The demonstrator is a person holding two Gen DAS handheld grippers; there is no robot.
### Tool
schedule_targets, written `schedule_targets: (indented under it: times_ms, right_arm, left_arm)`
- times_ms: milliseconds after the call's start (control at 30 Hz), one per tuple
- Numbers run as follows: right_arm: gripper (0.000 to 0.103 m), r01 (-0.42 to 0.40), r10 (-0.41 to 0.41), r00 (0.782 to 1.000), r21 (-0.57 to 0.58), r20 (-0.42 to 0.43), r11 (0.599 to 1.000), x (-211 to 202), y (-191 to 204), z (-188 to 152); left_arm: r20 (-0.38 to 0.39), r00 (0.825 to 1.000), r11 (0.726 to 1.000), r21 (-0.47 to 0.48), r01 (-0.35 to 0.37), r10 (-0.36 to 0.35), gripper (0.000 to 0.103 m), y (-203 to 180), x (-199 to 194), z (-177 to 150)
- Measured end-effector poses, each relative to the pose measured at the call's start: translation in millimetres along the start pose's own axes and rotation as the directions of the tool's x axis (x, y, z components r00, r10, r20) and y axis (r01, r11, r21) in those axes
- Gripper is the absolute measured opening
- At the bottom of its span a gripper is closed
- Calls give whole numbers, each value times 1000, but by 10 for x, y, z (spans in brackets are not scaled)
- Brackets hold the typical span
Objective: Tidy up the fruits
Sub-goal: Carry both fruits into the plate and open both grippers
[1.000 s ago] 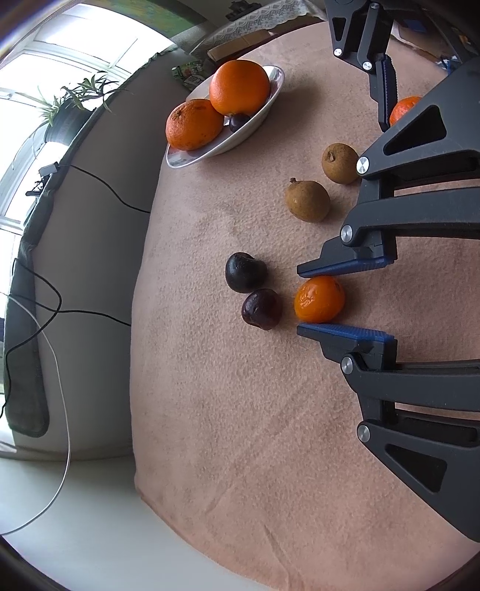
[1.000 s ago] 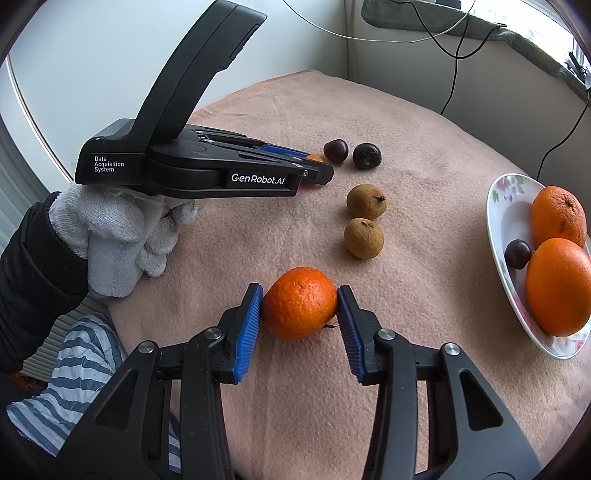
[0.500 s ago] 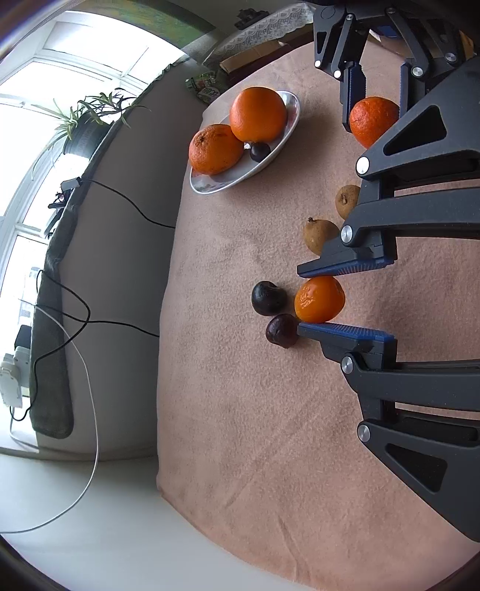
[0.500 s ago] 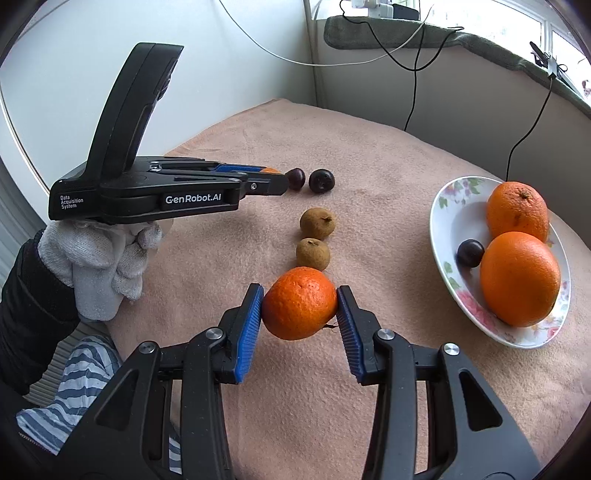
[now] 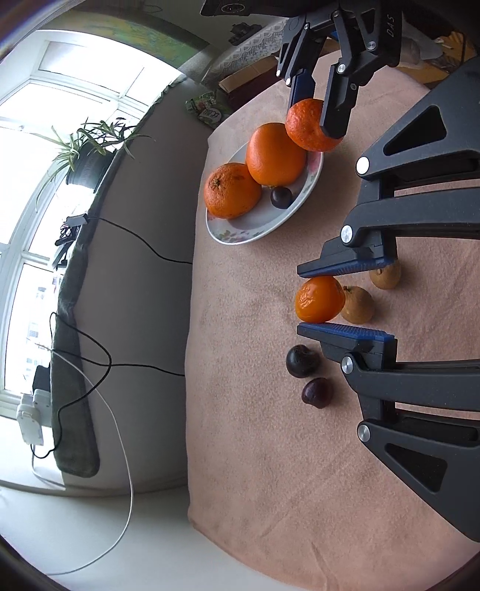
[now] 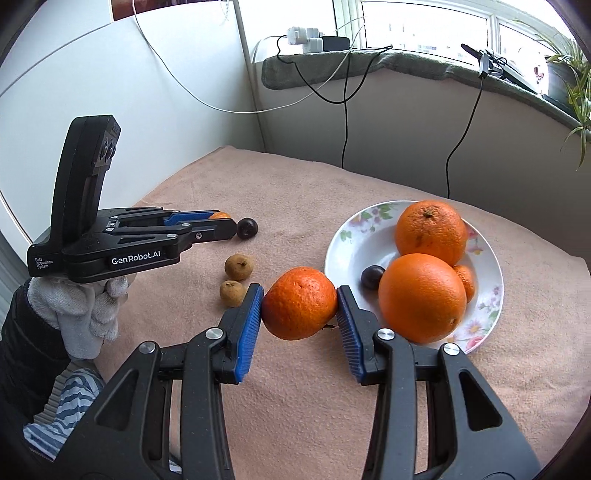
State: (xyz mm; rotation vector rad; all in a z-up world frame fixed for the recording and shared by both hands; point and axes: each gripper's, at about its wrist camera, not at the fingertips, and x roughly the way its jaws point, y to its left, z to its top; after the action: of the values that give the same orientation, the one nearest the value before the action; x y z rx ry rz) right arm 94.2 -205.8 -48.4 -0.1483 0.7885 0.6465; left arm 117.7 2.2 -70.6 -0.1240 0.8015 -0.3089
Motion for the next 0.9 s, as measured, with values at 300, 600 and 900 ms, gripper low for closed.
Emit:
schedule_targets:
  times_ms: [300,600,900]
  right_arm:
    - [42,20,-20,1000,9,11,1000,21,-187,64]
    - [42,19,-19,1000,6,3,1000,86,-264,88]
    - [42,38,-38,999,-6,6,999,181,-308,128]
  left_arm:
    - [2,1000,999,41,29,-29,23,-255,144,193]
    - [-9,998,995,64,70,-70,23,-407,349,402]
    - [-11,997,993,83,79,-78,23,-545,548,521]
